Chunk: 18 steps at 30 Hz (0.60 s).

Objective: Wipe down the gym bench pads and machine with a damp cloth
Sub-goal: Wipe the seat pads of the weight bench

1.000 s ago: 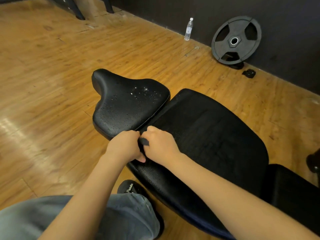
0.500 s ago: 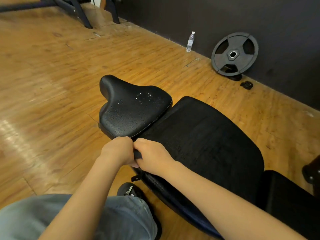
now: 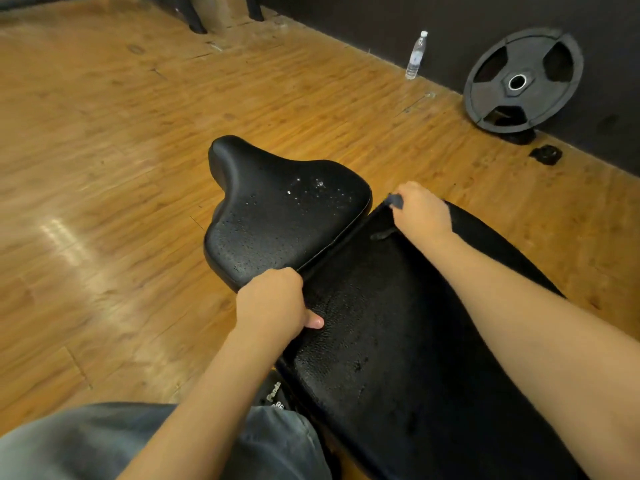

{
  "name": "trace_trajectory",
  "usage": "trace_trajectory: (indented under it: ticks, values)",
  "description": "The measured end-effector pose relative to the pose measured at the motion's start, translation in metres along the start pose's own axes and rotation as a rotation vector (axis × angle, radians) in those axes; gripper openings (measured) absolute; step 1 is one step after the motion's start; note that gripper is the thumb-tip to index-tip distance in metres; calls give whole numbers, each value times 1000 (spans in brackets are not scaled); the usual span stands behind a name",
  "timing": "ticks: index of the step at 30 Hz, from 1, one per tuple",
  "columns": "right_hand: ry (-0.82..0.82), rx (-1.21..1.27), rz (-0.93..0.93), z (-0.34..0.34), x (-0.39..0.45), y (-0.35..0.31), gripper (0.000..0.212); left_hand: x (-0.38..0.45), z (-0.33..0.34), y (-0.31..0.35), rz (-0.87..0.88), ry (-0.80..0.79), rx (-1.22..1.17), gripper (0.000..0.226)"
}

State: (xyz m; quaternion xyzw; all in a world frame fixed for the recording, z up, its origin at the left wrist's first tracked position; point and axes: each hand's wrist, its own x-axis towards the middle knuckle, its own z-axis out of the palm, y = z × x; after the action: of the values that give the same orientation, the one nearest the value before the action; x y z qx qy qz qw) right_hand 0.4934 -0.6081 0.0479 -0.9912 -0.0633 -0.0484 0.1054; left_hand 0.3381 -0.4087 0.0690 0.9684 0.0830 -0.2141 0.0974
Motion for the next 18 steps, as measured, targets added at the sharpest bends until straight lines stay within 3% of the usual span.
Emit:
trace_trajectory:
  ticks: [7, 18]
  values:
    - [82, -62, 116, -2, 24, 9, 20, 0, -3, 6, -24, 2, 9, 62]
    - [-71, 175, -253, -2, -140, -74, 15, -4, -1, 7, -41, 43, -78, 65]
